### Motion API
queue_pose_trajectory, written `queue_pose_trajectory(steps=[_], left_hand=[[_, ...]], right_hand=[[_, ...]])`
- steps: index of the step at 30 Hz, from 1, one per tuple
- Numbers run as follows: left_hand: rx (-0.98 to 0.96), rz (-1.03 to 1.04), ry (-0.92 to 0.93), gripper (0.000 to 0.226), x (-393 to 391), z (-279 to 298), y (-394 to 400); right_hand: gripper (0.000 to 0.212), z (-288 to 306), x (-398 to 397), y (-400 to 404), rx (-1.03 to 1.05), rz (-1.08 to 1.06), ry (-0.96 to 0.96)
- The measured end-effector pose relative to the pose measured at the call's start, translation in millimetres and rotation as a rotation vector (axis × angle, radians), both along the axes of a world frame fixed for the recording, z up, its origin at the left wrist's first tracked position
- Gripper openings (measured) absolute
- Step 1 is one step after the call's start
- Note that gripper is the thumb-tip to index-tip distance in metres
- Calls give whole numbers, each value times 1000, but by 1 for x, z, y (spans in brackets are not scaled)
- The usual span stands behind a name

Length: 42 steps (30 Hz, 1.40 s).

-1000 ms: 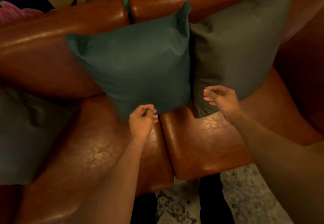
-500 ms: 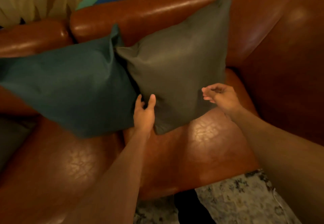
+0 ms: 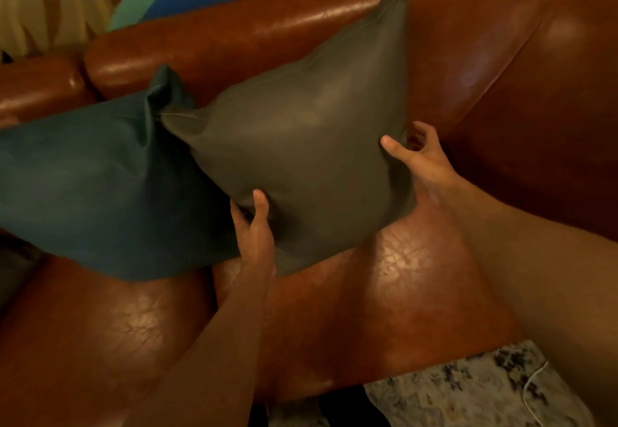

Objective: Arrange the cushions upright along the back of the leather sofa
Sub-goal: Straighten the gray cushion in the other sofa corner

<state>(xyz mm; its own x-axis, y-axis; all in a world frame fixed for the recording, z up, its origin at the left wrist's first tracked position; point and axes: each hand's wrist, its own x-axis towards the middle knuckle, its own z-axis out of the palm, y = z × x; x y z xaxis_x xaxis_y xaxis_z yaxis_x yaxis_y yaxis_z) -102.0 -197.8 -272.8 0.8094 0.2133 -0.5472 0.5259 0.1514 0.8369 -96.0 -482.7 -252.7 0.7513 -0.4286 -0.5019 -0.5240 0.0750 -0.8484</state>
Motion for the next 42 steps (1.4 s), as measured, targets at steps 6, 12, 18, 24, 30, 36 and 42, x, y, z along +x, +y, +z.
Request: queue_pose_trajectory(steps=[6, 12, 18, 24, 30, 36, 42], left_hand=[[-44, -119, 27, 106, 27, -3, -8], [-120, -342, 32, 46, 49, 6, -65], [-135, -562, 39, 32, 65, 1, -132], [-250, -700, 10, 35, 65, 7, -192], [-211, -756, 43, 60, 69, 2, -193], [-218, -731, -48, 38, 82, 5, -202], [-130, -803, -105, 56, 98, 4, -201]], right_hand=[[93, -4, 3, -9, 137, -16, -30], [80, -3, -44, -45, 96, -251, -57], [74, -4, -92, -84, 66, -476, -80], [80, -5, -136, -103, 37, -617, -137], [74, -14, -151, -95, 15, -627, -189], [70, -14, -142, -93, 10, -681, -251], [93, -15, -133, -88, -9, -670, -280]])
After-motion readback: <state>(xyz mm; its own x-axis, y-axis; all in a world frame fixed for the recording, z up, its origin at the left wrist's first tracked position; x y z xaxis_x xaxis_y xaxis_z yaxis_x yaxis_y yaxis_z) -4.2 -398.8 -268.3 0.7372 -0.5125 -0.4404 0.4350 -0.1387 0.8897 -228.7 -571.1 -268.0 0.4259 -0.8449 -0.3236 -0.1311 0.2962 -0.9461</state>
